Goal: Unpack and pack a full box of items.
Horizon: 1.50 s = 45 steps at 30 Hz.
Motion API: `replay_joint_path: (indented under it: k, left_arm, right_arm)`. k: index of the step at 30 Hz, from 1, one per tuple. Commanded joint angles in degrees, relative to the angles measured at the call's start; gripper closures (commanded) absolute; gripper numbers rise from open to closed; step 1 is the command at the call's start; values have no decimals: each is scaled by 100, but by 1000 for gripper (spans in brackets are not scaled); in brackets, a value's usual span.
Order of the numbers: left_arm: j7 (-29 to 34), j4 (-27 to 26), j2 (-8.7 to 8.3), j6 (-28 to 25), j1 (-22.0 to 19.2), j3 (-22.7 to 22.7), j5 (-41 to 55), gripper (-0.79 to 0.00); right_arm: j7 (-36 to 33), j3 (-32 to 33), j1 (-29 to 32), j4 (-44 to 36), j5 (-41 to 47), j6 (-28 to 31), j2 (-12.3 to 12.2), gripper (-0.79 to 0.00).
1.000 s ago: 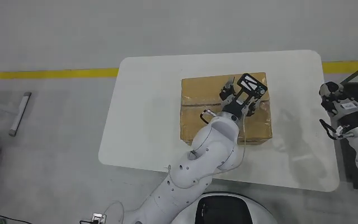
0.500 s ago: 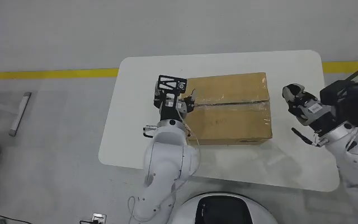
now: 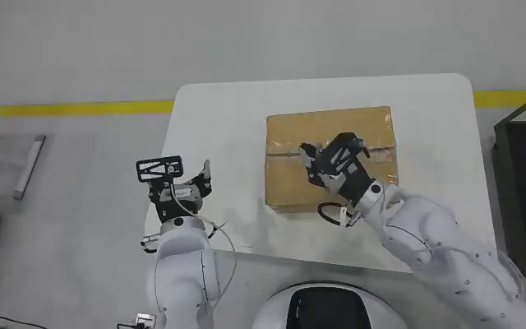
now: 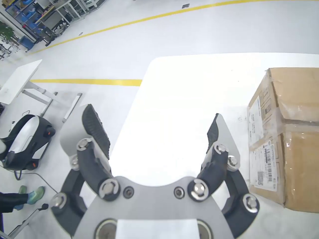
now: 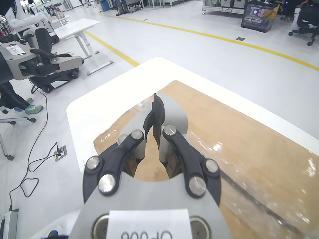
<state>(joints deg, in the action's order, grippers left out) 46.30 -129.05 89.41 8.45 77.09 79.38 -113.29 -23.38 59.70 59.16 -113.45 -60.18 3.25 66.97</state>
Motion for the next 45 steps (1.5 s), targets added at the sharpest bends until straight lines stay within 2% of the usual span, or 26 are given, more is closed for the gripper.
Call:
replay_joint_path:
  k: [1,3,7,13,22,39,45]
  left_arm:
    - [3,4,0,2,-4,-7,-3,-785]
    - [3,4,0,2,-4,-7,-3,-785]
    - [3,4,0,2,-4,-7,-3,-785]
    - [3,4,0,2,-4,-7,-3,-785]
    - [3,4,0,2,-4,-7,-3,-785]
    - [3,4,0,2,-4,-7,-3,-785]
    - [3,4,0,2,-4,-7,-3,-785]
  right_arm:
    - [-9,-398,-430,266,-68,-260,104,0]
    - [-6,-843,-845,667,-97,-542,255,0]
    - [-13,-1297,-1357,1292,-141,-813,462,0]
    - [111,-1362,-1467,1800,-188,-962,584,0]
    - [145,-886,-895,1741,-476,-744,487,0]
    - [343,548,614,767,-1360,13,152,0]
    - [449,1138,1089,494,-1407,291,57,0]
